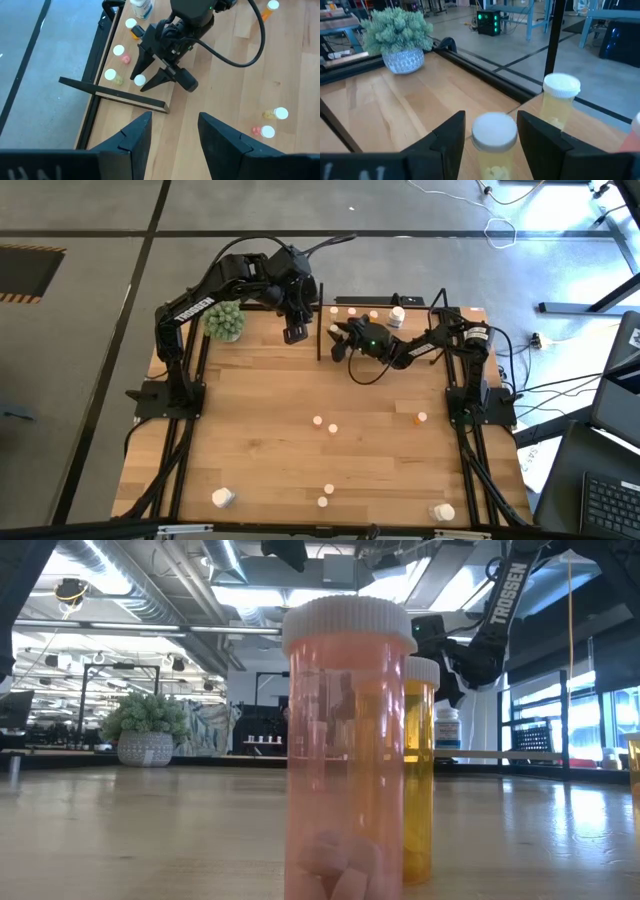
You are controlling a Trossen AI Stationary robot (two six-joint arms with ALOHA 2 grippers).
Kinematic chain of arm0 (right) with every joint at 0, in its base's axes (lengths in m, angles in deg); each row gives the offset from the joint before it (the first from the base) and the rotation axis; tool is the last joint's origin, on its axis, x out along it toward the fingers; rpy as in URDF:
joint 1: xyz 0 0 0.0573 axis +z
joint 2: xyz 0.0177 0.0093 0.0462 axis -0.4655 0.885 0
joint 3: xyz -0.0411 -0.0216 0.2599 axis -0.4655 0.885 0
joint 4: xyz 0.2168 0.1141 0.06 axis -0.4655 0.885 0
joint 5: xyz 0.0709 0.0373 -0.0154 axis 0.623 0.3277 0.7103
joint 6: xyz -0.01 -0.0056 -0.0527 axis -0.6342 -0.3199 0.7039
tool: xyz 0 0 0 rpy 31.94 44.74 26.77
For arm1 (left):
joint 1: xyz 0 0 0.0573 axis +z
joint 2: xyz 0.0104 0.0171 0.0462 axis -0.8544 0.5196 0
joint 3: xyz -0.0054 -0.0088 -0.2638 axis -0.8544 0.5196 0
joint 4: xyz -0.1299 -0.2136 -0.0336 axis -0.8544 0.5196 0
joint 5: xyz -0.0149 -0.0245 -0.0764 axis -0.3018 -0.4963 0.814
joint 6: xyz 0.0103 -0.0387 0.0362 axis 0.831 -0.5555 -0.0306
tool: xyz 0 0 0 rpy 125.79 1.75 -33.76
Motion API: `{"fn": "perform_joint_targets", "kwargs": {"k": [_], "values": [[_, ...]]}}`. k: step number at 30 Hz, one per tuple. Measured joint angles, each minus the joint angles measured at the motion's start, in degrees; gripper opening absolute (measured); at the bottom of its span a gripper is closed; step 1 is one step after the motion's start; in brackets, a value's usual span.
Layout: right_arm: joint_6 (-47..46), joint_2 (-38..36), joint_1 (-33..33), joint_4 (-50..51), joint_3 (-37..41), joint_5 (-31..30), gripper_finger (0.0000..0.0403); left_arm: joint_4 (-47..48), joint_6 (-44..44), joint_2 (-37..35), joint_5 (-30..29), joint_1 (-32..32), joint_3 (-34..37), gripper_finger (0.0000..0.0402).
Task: Pick and place medicine bottles onto shelf by color
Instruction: Put the top pink pill bottle on the shelf aligned with the other pink pill bottle
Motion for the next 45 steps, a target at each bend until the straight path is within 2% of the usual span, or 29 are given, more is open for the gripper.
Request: {"fn": "perform_joint_targets", "kwargs": {"k": [10,15,19,22,30,35,39,45], "values": [[1.9,-0.91,0.0,-2.47,0.02,-1.53,0.0182,0.0,-0.03,0.0,0.01,0.0,0.0,0.0154],[5.79,-6.02,0.04,-2.13,0.04,-3.6,0.0182,0.26,-0.02,0.0,0.01,0.0,0.0,0.0154],[9.03,-13.26,0.46,1.38,0.04,-3.6,0.0182,1.57,-0.04,0.0,0.0,-0.02,0.0,0.0154],[10.51,-21.36,1.03,9.76,0.04,-2.72,0.0182,2.89,-0.64,-0.09,-0.02,-0.39,0.0,0.0154],[15.2,-44.92,1.03,43.92,0.02,10.03,0.0181,4.54,-1.22,-4.03,0.02,-1.46,0.02,0.0154],[14.95,-55.7,2.49,63.26,-0.23,13.81,0.0181,7.18,-2.53,-6.65,-0.1,-2.76,0.02,0.0154],[14.88,-59.57,6.16,79.29,-5.4,12.73,0.0181,10.14,-5.14,-8.05,-2.09,-4.13,0.02,0.0154],[14.52,-57.99,11.67,101.42,-17.11,7.58,0.0181,12.54,-11.72,-9.51,-3.02,-7.17,0.02,0.0154]]}}
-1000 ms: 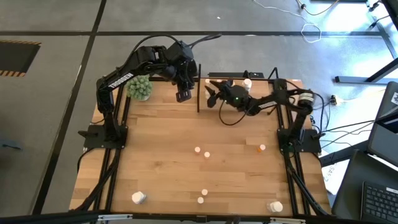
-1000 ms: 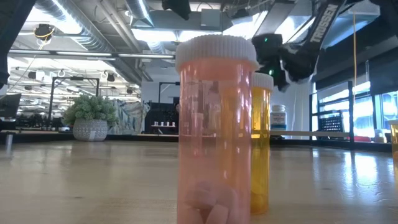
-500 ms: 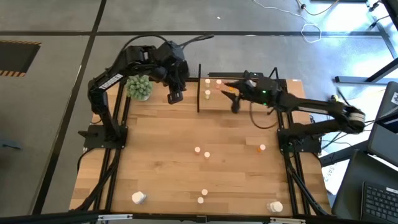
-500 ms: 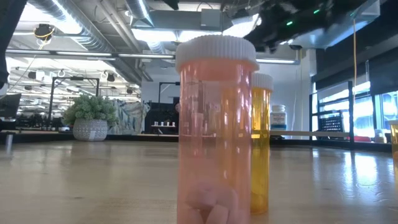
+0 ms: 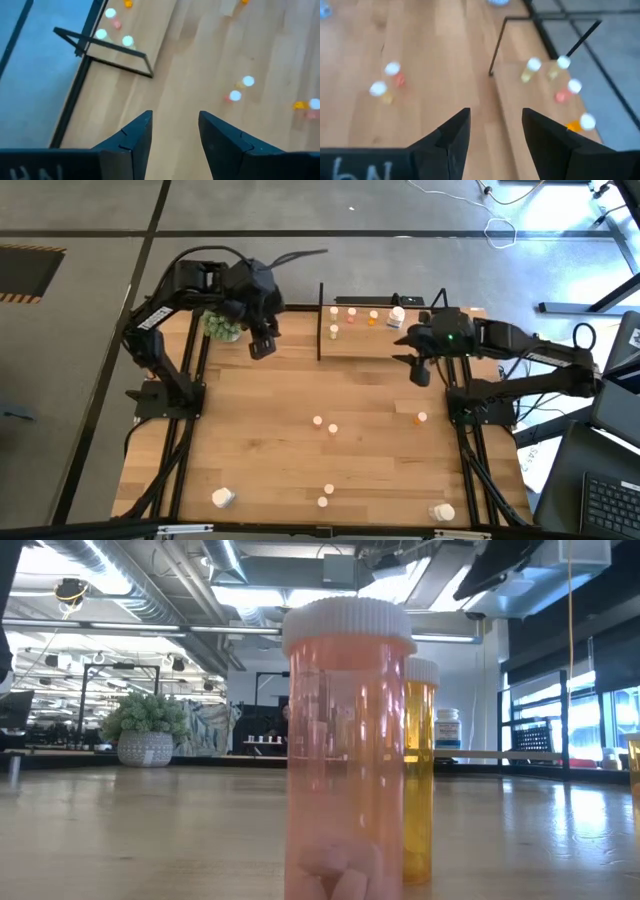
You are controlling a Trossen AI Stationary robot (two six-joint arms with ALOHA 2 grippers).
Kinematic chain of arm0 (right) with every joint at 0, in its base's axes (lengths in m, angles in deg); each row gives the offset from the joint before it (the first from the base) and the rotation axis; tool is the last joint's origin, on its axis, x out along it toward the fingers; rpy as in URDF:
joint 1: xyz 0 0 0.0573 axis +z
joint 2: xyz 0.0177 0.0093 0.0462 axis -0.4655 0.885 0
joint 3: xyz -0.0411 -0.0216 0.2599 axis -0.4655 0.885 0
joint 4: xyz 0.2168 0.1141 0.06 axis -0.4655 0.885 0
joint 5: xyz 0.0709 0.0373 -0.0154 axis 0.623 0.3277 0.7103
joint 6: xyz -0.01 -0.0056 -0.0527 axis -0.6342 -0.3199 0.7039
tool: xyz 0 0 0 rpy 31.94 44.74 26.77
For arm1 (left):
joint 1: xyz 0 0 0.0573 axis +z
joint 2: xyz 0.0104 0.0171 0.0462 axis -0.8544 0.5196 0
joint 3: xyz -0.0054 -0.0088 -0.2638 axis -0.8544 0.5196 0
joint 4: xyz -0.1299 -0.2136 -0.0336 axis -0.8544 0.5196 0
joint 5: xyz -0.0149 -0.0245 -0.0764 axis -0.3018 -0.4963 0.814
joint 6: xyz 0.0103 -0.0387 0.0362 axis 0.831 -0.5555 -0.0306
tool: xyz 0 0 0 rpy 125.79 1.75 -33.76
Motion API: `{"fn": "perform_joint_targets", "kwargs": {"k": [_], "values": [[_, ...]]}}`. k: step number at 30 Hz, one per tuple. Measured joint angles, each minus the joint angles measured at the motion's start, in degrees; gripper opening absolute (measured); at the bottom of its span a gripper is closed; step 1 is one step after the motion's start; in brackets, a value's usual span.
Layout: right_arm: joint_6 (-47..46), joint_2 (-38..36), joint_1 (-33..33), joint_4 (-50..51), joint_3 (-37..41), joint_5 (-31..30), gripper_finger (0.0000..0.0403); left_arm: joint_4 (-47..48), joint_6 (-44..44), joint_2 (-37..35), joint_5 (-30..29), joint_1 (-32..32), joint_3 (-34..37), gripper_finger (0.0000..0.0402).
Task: Pick and place medicine bottles onto shelf by color
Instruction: Put the top pink pill bottle on the shelf aligned with the other pink pill bottle
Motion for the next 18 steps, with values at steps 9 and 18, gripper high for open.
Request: {"fn": "perform_joint_targets", "kwargs": {"k": [9,18], "values": [[-1.3,1.6,2.61,15.53,-7.47,2.25,0.0181,-0.1,-8.13,-0.66,-0.19,-6.86,0.0,0.0154],[-2.76,1.62,3.04,19.58,-7.61,7.03,0.0181,-0.12,-13.36,-0.57,-4.87,-13.08,0.0,0.0154]]}}
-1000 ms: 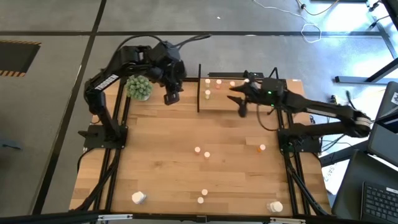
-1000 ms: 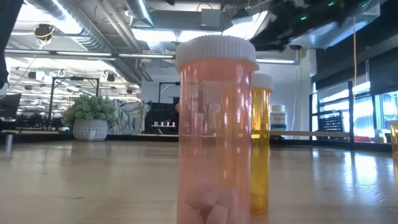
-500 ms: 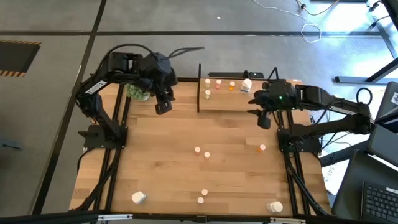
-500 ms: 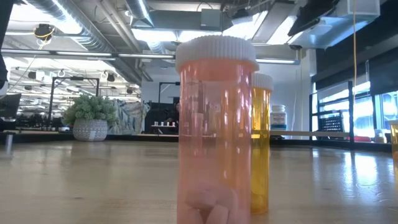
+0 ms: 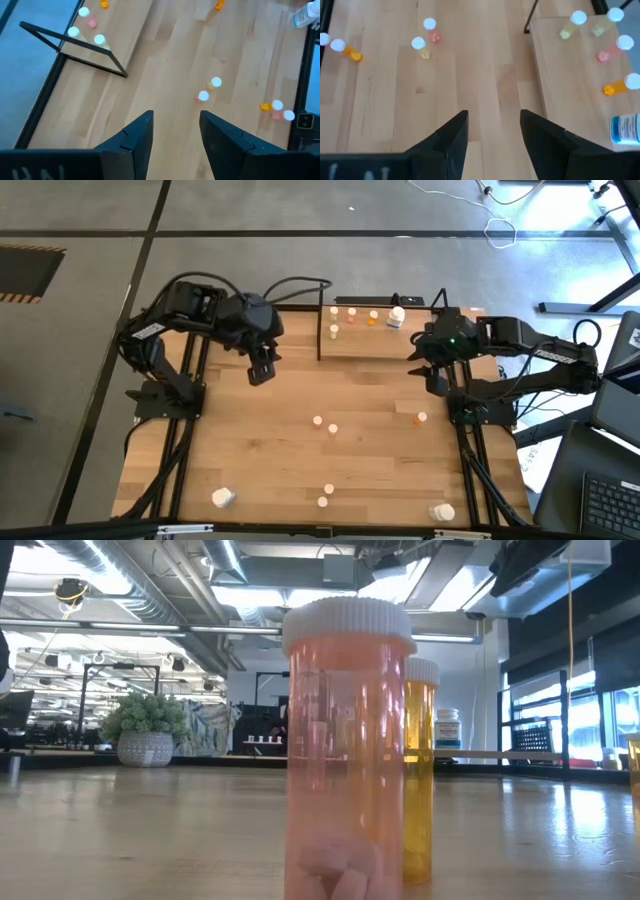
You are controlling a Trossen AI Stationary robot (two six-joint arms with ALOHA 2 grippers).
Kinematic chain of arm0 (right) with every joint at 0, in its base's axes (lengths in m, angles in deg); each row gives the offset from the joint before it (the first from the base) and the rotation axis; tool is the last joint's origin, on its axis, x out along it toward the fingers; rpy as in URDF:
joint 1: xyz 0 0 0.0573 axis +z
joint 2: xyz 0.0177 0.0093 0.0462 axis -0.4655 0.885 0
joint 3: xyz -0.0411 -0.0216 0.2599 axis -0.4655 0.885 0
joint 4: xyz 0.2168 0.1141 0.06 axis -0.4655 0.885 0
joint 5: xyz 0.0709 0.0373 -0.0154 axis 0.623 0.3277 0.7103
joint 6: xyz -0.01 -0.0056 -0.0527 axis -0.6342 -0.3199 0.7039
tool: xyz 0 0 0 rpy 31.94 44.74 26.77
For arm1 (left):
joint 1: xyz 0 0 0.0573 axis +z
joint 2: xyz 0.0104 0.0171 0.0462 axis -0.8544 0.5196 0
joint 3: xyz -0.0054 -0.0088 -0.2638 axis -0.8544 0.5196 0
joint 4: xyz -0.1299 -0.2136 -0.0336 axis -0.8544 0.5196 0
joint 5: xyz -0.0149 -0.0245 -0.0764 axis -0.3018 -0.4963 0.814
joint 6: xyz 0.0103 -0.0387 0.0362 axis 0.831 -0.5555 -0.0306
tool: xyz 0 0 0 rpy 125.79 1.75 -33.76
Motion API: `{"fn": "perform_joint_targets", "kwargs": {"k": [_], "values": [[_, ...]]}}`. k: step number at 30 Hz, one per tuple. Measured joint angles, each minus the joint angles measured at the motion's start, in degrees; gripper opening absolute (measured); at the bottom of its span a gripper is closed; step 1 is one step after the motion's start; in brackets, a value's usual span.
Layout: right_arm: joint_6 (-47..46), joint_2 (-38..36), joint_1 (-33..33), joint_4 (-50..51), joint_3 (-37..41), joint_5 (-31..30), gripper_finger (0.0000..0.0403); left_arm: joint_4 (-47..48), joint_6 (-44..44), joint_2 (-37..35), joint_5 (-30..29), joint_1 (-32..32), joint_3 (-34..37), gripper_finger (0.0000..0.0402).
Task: Pick and place medicine bottles onto shelf by color
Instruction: Put the top pink pill bottle on the shelf aligned with the other pink pill bottle
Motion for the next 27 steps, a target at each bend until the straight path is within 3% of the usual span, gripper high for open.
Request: {"fn": "perform_joint_targets", "kwargs": {"k": [9,18,27], "values": [[-0.02,0.0,-0.02,0.63,0.0,-0.05,0.0181,-0.92,-2.13,1.35,-1.66,-1.54,2.43,0.0154],[0.13,0.02,-0.02,0.51,0.0,-0.05,0.0181,-14.28,6.49,1.71,4.25,-1.04,20.52,0.0154],[0.5,0.02,-0.02,0.52,0.0,-0.07,0.0181,-29.74,10.63,1.57,17.11,1.25,34.77,0.0154]]}}
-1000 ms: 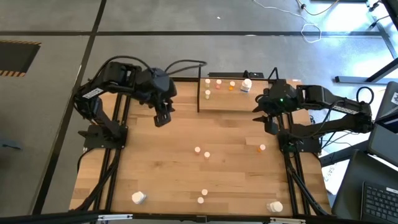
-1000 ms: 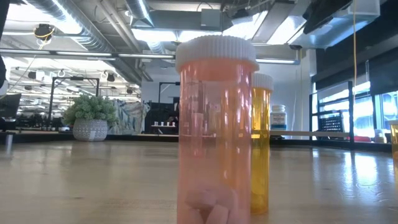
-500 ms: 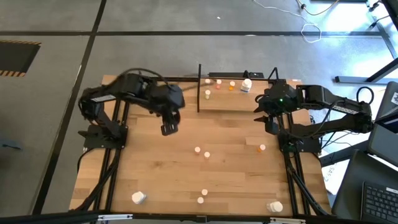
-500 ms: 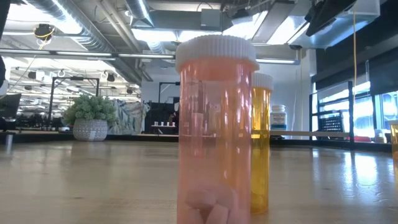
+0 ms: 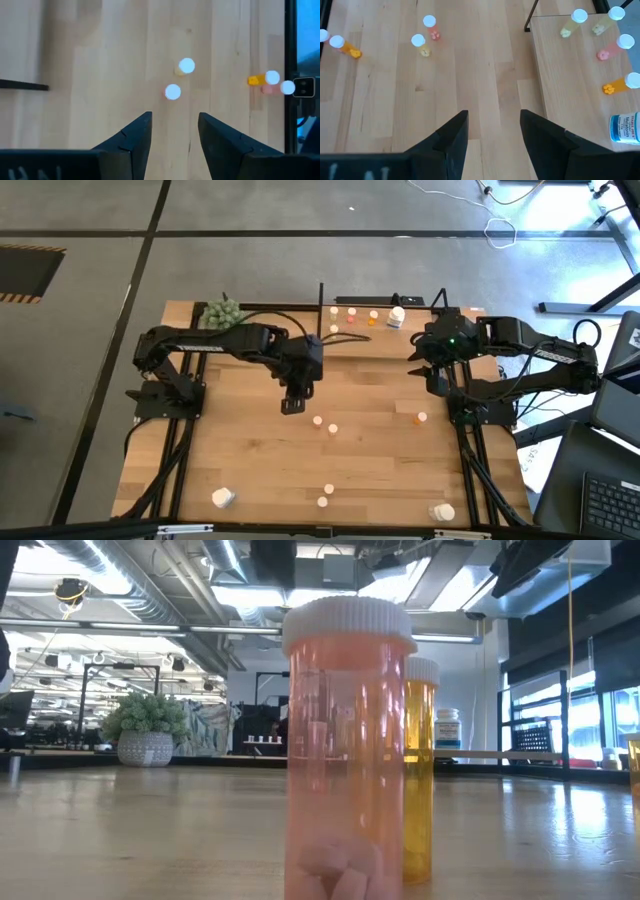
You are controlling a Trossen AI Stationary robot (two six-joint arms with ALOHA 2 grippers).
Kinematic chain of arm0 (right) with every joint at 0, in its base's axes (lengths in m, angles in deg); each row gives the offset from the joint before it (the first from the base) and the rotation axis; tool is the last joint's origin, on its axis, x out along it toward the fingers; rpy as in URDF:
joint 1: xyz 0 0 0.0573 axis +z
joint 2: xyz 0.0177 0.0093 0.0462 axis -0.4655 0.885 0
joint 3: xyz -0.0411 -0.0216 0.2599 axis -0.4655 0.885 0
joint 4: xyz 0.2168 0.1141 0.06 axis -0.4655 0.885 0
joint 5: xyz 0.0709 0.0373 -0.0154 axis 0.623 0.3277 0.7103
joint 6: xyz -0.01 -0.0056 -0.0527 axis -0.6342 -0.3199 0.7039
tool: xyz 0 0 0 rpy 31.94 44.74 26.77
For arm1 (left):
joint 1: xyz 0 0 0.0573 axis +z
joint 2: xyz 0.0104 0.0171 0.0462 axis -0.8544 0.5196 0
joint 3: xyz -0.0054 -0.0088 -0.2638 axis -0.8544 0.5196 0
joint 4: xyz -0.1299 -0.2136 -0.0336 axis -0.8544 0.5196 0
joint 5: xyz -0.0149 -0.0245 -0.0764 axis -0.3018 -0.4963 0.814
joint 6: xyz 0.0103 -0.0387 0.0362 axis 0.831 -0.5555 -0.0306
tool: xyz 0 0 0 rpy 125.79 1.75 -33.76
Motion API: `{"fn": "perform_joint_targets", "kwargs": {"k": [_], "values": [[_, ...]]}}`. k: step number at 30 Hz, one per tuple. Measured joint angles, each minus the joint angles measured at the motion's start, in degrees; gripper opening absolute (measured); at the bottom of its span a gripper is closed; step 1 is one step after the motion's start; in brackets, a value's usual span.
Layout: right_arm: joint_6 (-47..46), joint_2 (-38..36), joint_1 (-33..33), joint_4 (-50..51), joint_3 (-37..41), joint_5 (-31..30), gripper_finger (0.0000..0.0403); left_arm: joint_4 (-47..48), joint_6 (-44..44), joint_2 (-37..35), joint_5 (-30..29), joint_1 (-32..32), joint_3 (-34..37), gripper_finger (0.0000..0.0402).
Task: Pick and place medicine bottles onto shelf by color
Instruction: Put the top pink pill bottle on the shelf aligned with the other pink pill bottle
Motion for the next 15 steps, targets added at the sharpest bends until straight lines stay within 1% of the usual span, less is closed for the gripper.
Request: {"fn": "perform_joint_targets", "kwargs": {"k": [4,10,13,15], "values": [[-0.2,-0.02,0.0,0.0,0.0,0.0,0.0181,-2.46,-0.62,0.0,0.92,-0.08,3.84,0.0154],[2.25,-0.02,-0.02,-0.02,0.0,0.0,0.0181,-4.14,-6.62,-0.07,2.48,-1.86,8.97,0.0154],[2.95,-0.02,0.0,-0.02,0.0,0.0,0.0181,-5.42,-8.86,-0.17,2.2,-4.15,11.94,0.0154],[2.88,-0.02,0.0,-0.02,0.0,0.0,0.0181,-6.64,-11.92,-0.65,0.38,-5.68,13.89,0.0154]]}}
